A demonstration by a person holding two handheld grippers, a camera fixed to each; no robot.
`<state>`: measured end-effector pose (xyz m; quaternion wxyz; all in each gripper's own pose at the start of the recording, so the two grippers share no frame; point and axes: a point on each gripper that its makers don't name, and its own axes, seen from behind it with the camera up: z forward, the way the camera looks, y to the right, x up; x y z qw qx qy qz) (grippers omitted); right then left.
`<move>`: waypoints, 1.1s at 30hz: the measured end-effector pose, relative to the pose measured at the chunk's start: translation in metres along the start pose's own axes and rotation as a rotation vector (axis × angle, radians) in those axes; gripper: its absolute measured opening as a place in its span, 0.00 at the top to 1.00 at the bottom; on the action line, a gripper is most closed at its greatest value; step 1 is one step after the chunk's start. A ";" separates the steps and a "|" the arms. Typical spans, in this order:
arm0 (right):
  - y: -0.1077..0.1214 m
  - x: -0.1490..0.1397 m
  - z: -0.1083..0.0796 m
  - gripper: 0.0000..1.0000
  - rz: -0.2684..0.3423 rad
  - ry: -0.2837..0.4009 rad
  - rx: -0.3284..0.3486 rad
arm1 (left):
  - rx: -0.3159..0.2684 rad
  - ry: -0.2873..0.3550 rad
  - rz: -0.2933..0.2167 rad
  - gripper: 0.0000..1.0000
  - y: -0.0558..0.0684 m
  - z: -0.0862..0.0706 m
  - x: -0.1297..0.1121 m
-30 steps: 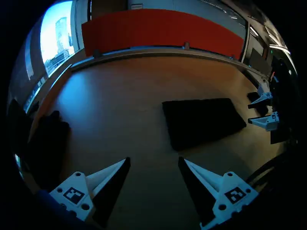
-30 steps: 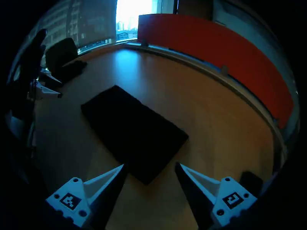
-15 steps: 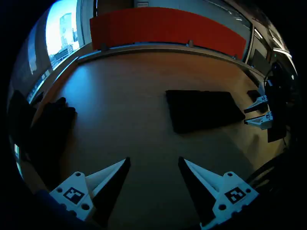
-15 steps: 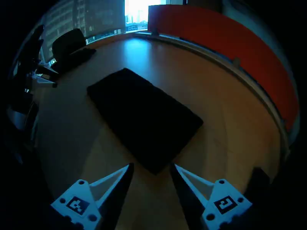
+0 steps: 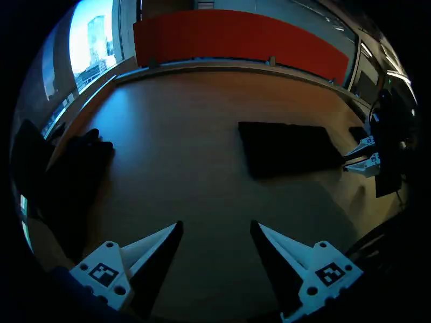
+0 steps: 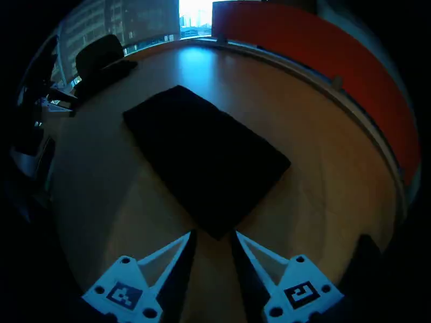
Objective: Fold towel
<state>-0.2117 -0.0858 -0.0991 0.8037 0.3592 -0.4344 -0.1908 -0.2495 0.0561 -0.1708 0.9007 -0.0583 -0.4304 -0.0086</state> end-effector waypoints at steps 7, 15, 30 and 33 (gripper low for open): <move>0.004 0.000 -0.001 0.86 0.002 0.005 -0.003 | -0.005 0.006 0.009 0.08 0.002 -0.001 0.001; 0.007 0.008 -0.004 0.96 0.001 0.026 -0.011 | -0.014 0.012 0.004 0.08 0.003 -0.002 0.003; 0.017 0.039 -0.033 0.96 -0.027 0.083 -0.050 | -0.014 0.024 -0.002 0.08 0.001 -0.007 0.007; 0.019 0.046 -0.040 0.97 -0.034 0.095 -0.057 | -0.015 0.025 -0.004 0.08 0.001 -0.009 0.007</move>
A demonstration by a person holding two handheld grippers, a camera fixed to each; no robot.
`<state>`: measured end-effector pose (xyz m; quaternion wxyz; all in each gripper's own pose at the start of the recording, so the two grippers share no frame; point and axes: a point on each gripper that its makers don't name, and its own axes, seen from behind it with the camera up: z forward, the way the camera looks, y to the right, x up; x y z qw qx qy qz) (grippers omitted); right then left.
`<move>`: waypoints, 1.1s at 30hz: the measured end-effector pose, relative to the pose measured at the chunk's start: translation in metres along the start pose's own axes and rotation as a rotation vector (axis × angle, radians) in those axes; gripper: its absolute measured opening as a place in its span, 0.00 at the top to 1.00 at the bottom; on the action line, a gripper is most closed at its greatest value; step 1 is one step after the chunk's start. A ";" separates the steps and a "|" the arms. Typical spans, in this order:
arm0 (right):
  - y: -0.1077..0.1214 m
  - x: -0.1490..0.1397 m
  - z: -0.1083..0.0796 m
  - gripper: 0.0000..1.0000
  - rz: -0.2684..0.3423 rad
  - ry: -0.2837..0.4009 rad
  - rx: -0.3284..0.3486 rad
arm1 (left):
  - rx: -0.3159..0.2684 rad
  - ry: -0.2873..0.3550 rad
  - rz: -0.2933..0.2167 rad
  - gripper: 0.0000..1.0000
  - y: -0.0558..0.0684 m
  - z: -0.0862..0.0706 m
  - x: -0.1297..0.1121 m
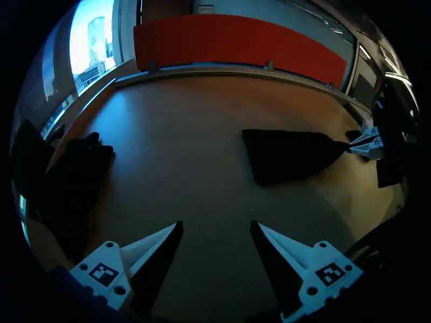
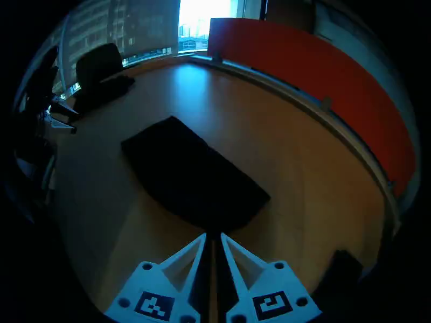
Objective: Fold towel
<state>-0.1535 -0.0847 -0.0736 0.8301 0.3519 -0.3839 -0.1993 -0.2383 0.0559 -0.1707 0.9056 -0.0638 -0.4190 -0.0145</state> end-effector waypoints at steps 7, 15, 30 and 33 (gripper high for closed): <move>-0.002 0.026 -0.006 0.97 -0.033 0.035 0.006 | 0.002 -0.001 -0.003 0.08 0.001 -0.004 -0.003; -0.010 0.077 -0.011 0.97 -0.115 0.101 0.020 | 0.007 0.005 -0.017 0.08 0.001 -0.012 -0.006; -0.026 0.140 -0.001 0.97 -0.254 0.153 0.065 | 0.017 0.017 -0.054 0.08 0.002 -0.026 -0.014; -0.031 0.145 0.004 0.97 -0.276 0.151 0.079 | 0.021 0.017 -0.060 0.08 -0.001 -0.029 -0.016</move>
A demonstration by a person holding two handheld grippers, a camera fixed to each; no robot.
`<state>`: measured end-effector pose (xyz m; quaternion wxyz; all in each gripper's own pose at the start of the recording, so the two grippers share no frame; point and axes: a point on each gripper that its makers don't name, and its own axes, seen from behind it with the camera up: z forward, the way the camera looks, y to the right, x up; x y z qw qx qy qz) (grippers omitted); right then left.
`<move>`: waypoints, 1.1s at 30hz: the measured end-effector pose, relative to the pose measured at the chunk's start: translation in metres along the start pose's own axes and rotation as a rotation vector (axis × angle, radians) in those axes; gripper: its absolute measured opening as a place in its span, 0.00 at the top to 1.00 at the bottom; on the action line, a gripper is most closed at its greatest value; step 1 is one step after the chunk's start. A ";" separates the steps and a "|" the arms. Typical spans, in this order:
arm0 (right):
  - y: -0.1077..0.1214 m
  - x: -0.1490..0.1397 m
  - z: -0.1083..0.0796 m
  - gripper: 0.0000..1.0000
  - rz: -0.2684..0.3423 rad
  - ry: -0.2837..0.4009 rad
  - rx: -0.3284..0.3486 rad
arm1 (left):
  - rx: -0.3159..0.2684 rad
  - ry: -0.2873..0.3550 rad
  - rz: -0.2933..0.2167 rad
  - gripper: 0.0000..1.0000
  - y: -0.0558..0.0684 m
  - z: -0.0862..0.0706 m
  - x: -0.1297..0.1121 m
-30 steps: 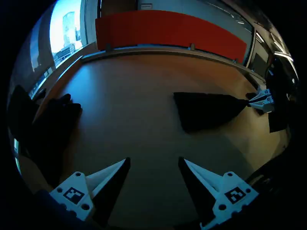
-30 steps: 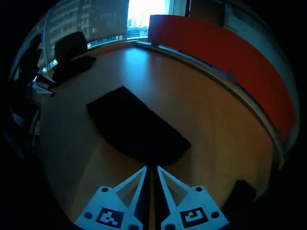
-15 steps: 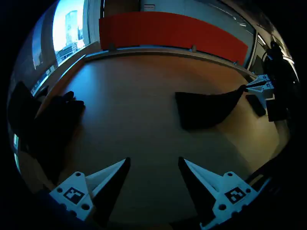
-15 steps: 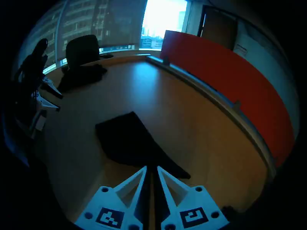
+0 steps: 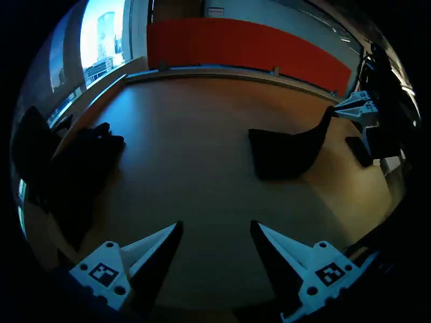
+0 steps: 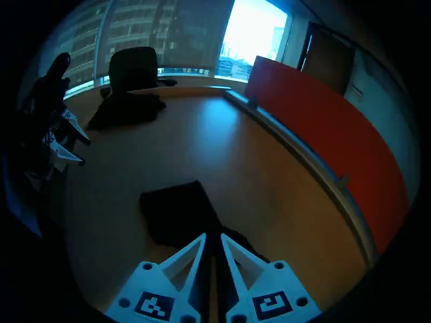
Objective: Fold towel
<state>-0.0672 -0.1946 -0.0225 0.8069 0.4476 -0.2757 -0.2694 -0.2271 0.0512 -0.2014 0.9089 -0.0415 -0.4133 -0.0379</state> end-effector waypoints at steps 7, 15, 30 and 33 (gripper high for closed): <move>-0.013 0.014 0.022 0.97 -0.047 -0.004 0.052 | 0.014 0.001 -0.015 0.08 -0.008 -0.006 -0.004; -0.047 0.029 0.064 0.97 -0.105 -0.017 0.154 | 0.036 0.010 -0.051 0.08 -0.019 -0.015 -0.008; -0.108 0.008 0.126 0.96 -0.069 -0.095 0.272 | 0.076 0.008 -0.114 0.08 -0.033 -0.027 -0.023; -0.108 0.008 0.125 0.95 -0.061 -0.098 0.271 | 0.072 0.006 -0.115 0.08 -0.032 -0.026 -0.023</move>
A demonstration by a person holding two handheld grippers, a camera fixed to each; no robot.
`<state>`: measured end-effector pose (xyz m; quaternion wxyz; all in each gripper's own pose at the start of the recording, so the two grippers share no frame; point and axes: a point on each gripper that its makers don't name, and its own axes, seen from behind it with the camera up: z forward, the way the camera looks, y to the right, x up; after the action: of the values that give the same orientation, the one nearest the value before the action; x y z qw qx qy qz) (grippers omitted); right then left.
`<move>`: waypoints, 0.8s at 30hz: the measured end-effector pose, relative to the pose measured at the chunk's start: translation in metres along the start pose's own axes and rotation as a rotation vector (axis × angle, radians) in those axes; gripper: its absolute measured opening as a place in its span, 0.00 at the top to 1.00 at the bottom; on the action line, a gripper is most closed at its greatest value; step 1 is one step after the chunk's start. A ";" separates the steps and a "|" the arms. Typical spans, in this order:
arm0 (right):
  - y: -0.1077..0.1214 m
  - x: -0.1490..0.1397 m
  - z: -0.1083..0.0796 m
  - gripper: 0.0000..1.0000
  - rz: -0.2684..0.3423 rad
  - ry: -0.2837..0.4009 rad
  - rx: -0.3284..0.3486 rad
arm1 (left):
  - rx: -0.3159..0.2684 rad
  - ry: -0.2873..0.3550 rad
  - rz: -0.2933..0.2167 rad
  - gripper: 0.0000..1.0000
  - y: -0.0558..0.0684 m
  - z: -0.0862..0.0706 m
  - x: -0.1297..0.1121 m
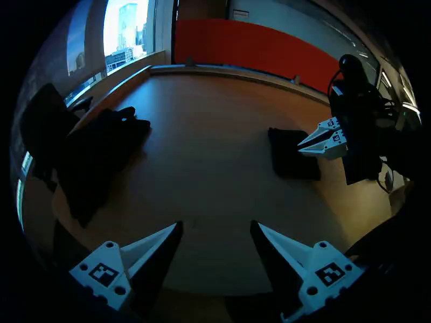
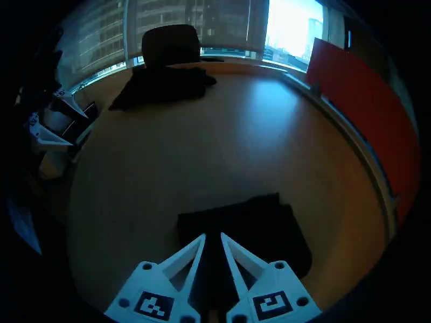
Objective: Fold towel
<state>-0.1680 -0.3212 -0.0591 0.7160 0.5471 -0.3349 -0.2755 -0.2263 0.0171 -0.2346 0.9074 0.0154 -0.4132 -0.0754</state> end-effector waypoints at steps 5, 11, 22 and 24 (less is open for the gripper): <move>-0.001 0.001 -0.003 0.87 0.000 0.004 0.005 | -0.002 -0.003 0.003 0.08 0.000 0.002 0.000; -0.002 0.000 -0.007 0.39 0.001 0.001 0.008 | -0.001 -0.003 0.004 0.08 0.001 0.002 0.000; -0.001 -0.010 -0.014 0.34 0.049 0.010 -0.024 | -0.003 0.005 0.007 0.08 0.005 0.003 0.003; -0.002 -0.015 -0.016 0.34 0.056 0.006 -0.029 | -0.003 0.006 0.009 0.08 0.005 0.003 0.004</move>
<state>-0.1654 -0.3005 -0.0663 0.7325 0.5277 -0.3439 -0.2583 -0.2260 0.0214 -0.2293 0.9090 0.0126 -0.4103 -0.0720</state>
